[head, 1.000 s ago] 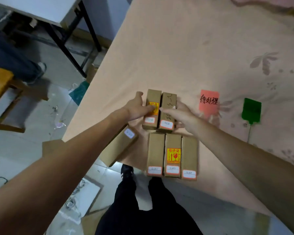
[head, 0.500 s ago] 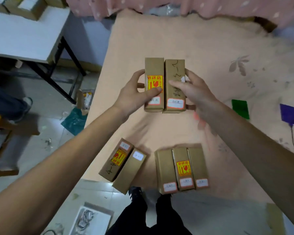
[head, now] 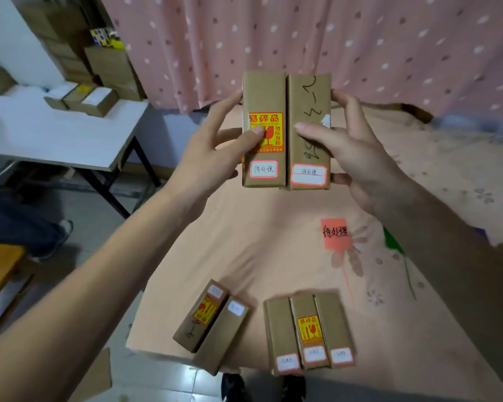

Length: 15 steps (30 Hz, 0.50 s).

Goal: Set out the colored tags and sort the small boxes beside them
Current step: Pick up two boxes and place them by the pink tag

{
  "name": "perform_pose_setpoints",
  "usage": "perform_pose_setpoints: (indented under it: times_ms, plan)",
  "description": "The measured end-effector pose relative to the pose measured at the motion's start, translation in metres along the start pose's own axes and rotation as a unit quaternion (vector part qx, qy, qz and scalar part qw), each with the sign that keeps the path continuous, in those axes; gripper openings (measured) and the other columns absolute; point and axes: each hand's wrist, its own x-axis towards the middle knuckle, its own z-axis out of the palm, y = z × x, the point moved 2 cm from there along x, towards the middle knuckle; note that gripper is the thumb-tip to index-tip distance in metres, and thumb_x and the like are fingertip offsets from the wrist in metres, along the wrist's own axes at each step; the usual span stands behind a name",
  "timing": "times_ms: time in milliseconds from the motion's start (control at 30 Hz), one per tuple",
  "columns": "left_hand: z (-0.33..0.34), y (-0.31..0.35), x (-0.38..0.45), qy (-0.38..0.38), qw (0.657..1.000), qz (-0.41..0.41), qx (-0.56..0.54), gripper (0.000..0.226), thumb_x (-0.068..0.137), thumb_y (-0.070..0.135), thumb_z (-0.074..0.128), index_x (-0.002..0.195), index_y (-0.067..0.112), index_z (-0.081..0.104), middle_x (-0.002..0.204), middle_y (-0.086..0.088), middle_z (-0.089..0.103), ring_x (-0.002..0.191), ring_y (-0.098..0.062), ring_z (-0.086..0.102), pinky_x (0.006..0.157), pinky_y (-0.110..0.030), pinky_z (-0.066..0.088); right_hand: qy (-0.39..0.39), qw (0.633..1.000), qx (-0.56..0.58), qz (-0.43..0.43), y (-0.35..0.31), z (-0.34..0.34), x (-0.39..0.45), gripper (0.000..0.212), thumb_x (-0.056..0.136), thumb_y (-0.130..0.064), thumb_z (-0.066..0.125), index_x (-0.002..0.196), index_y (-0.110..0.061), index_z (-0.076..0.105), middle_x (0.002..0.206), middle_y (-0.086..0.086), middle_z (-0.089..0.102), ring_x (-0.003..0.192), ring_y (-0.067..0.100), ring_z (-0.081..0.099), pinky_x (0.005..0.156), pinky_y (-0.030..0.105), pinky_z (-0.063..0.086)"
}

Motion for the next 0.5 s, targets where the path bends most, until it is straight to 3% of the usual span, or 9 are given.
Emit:
perform_pose_setpoints:
  times_ms: [133, 267, 400, 500]
  plan:
    - [-0.002, 0.005, -0.008, -0.006, 1.0, 0.013, -0.02, 0.056, 0.099, 0.036, 0.072, 0.147, 0.053, 0.05, 0.117, -0.001, 0.08, 0.099, -0.009, 0.076, 0.09, -0.04, 0.063, -0.001, 1.0, 0.006, -0.015, -0.003, -0.002, -0.007, 0.067, 0.092, -0.036, 0.081, 0.145, -0.053, 0.044, 0.117, -0.011, 0.081, 0.093, 0.002, 0.081, 0.073, 0.03, 0.063]
    - [-0.002, 0.008, -0.017, -0.005, 1.0, 0.02, -0.015, 0.059, 0.099, 0.036, 0.071, 0.15, 0.053, 0.048, 0.121, 0.0, 0.079, 0.103, -0.01, 0.076, 0.092, -0.039, 0.062, -0.002, 1.0, 0.004, -0.015, -0.003, -0.001, -0.015, 0.072, 0.092, -0.036, 0.082, 0.147, -0.057, 0.041, 0.115, -0.011, 0.079, 0.092, -0.001, 0.081, 0.062, 0.021, 0.062]
    - [-0.002, 0.007, -0.02, -0.013, 1.0, 0.023, -0.008, 0.059, 0.098, 0.038, 0.072, 0.148, 0.057, 0.048, 0.123, 0.002, 0.078, 0.111, -0.012, 0.074, 0.096, -0.043, 0.06, -0.005, 1.0, -0.001, -0.011, -0.001, -0.003, -0.021, 0.067, 0.092, -0.035, 0.082, 0.145, -0.054, 0.045, 0.112, -0.011, 0.08, 0.09, 0.0, 0.081, 0.06, 0.02, 0.061]
    - [0.001, 0.007, -0.022, -0.023, 0.999, 0.023, -0.017, 0.061, 0.099, 0.037, 0.071, 0.151, 0.056, 0.046, 0.132, 0.003, 0.074, 0.122, -0.012, 0.07, 0.084, -0.034, 0.063, -0.003, 1.0, -0.001, -0.01, 0.0, -0.006, -0.026, 0.067, 0.093, -0.033, 0.082, 0.146, -0.054, 0.046, 0.116, -0.009, 0.08, 0.091, 0.0, 0.081, 0.063, 0.022, 0.06]
